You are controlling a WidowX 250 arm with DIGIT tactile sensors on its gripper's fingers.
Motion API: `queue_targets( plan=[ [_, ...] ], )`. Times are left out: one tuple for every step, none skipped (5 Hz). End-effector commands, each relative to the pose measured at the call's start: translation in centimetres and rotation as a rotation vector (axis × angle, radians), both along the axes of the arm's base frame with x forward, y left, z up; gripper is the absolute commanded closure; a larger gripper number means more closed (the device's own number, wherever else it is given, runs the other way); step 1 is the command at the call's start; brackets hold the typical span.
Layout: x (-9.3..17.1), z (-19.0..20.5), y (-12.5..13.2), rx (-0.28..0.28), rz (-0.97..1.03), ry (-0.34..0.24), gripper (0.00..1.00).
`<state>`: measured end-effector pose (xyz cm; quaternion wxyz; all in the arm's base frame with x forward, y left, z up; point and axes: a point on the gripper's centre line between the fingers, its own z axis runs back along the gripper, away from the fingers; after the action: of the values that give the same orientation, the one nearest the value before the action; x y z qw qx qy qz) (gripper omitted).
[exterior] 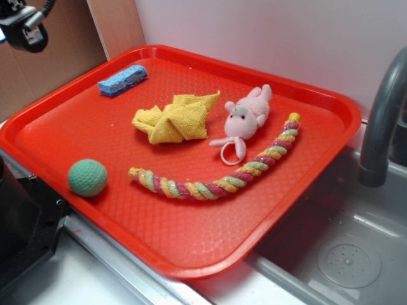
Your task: Grab the blue sponge.
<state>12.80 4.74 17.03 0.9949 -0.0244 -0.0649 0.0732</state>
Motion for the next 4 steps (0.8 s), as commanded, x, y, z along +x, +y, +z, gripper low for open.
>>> queue_targets(
  plan=[
    [2.8, -0.6, 0.2, 0.056, 0.074, 0.045, 0.0],
    [6.0, -3.5, 2.3, 0.145, 0.133, 0.049, 0.0],
    [9.3, -6.7, 3.8, 0.091, 0.048, 0.0, 0.0],
    [10.0, -9.1, 5.8, 0.005, -0.047, 0.015, 0.0]
  ],
)
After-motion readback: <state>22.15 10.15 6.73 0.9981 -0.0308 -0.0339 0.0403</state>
